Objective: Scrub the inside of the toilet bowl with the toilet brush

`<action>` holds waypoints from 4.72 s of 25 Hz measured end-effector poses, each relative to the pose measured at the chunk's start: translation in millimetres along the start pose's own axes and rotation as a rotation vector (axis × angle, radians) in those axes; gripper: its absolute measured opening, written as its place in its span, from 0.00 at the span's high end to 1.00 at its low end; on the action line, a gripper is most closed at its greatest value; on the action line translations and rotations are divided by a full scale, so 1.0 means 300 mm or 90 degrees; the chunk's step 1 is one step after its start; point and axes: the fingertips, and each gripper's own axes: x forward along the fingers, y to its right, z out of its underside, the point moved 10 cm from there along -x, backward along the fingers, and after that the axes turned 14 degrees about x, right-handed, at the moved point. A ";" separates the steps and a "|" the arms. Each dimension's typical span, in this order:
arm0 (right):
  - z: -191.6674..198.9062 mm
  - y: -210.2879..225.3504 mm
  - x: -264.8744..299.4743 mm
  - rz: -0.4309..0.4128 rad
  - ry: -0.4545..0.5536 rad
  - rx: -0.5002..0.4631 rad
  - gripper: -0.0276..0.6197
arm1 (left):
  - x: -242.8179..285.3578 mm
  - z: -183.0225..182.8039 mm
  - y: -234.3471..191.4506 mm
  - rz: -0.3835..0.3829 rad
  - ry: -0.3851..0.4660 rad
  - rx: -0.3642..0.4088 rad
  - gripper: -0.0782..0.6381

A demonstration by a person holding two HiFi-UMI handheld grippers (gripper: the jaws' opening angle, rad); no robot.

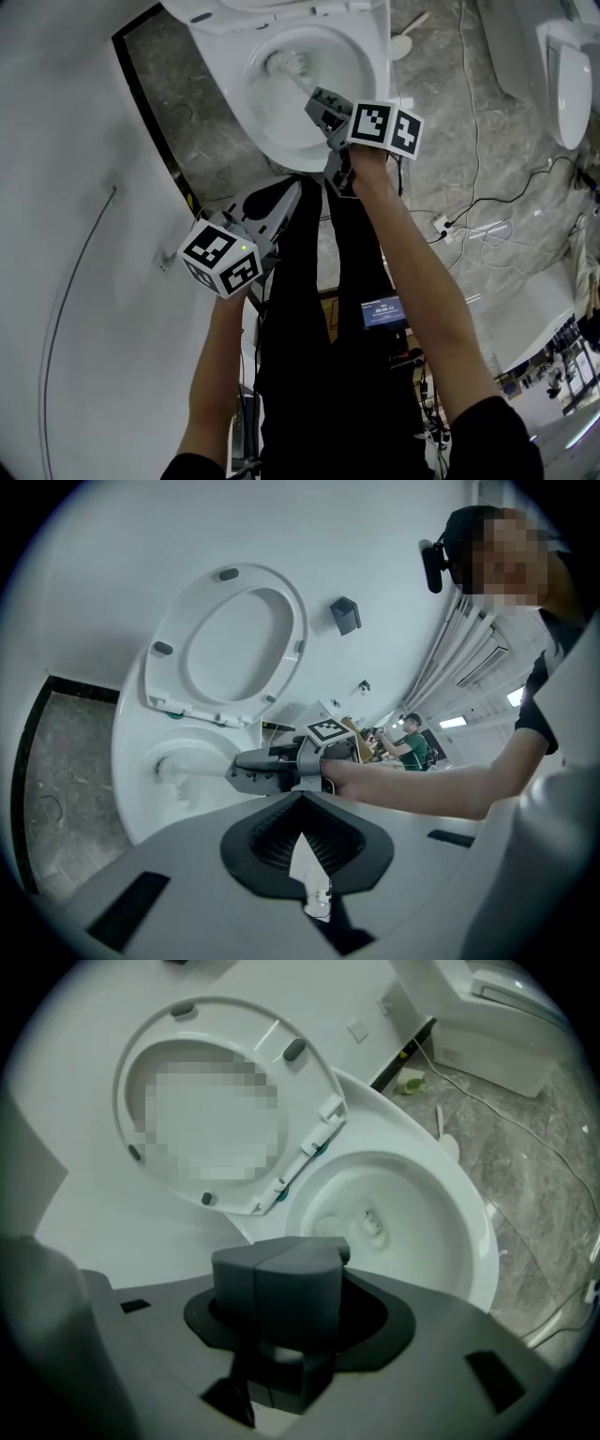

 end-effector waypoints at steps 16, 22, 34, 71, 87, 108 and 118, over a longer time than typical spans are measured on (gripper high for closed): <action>-0.108 0.099 -0.121 -0.079 0.090 0.273 0.63 | 0.008 -0.035 0.009 -0.006 -0.010 0.016 0.88; -0.160 0.158 -0.187 -0.057 0.142 0.298 0.65 | 0.010 -0.019 0.016 -0.011 -0.010 0.012 0.88; -0.167 0.230 -0.319 -0.029 0.205 0.304 0.67 | 0.023 -0.032 0.033 -0.009 -0.009 0.010 0.88; -0.173 0.370 -0.191 0.165 0.112 0.080 0.70 | 0.038 0.026 0.044 -0.031 0.008 -0.019 0.88; 0.064 0.393 -0.284 0.228 0.013 -0.176 0.71 | 0.061 0.040 0.065 -0.026 0.005 -0.020 0.88; 0.105 0.231 -0.050 0.336 -0.054 -0.683 0.71 | 0.011 0.067 0.041 -0.041 0.019 -0.041 0.88; 0.054 0.166 0.038 0.379 -0.125 -0.825 0.71 | -0.025 0.092 0.033 -0.050 0.031 -0.047 0.88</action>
